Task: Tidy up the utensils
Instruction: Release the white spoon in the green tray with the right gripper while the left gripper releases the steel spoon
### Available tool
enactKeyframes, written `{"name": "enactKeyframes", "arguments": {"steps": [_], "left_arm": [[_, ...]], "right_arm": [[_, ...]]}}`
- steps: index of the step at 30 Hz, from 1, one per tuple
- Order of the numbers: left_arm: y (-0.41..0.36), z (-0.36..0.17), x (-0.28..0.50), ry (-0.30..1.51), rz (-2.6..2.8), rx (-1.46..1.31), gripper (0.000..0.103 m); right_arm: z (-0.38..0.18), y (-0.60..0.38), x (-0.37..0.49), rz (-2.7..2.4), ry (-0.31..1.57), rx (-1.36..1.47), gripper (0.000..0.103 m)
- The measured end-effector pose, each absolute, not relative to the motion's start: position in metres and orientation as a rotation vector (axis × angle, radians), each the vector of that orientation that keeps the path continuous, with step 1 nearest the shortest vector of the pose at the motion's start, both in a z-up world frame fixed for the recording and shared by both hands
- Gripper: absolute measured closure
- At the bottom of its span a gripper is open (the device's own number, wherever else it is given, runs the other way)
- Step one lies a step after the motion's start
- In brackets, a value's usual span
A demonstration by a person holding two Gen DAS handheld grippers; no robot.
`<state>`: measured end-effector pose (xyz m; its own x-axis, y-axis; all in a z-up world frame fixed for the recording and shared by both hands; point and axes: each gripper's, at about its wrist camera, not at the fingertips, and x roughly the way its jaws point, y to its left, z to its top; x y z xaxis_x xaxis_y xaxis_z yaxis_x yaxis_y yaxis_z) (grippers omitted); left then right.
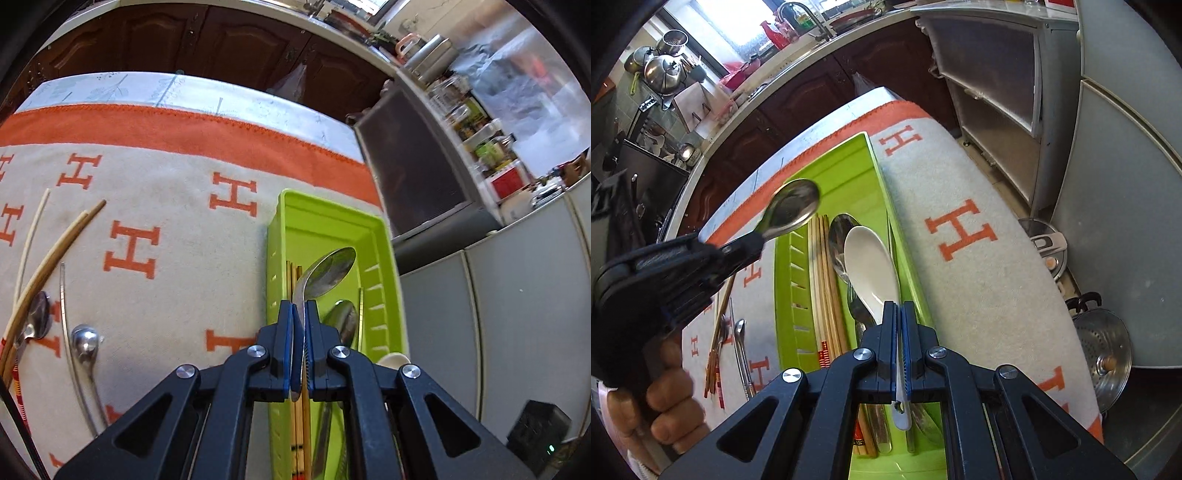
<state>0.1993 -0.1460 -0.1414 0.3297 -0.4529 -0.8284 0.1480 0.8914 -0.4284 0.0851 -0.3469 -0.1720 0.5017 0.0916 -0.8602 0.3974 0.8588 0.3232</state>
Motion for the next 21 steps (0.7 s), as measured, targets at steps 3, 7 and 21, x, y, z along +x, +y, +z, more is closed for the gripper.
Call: {"name": "enactKeyframes", "arguments": {"steps": [3,7,21], "left_arm": [[-0.153,-0.142,0.199,1.129,-0.385,-0.245,0.097],[-0.149,-0.139,0.191,1.167,-0.441,-0.274,0.083],[-0.062,-0.136,0.101,1.191,-0.443,-0.165,0.079]], "right_arm": [[-0.173,-0.343,0.087,-0.199,1.054,0.517,0.1],[-0.173,-0.344,0.087,-0.193,1.058,0.555,0.098],[-0.152,-0.318,0.069,-0.152,1.02,0.512,0.098]]}}
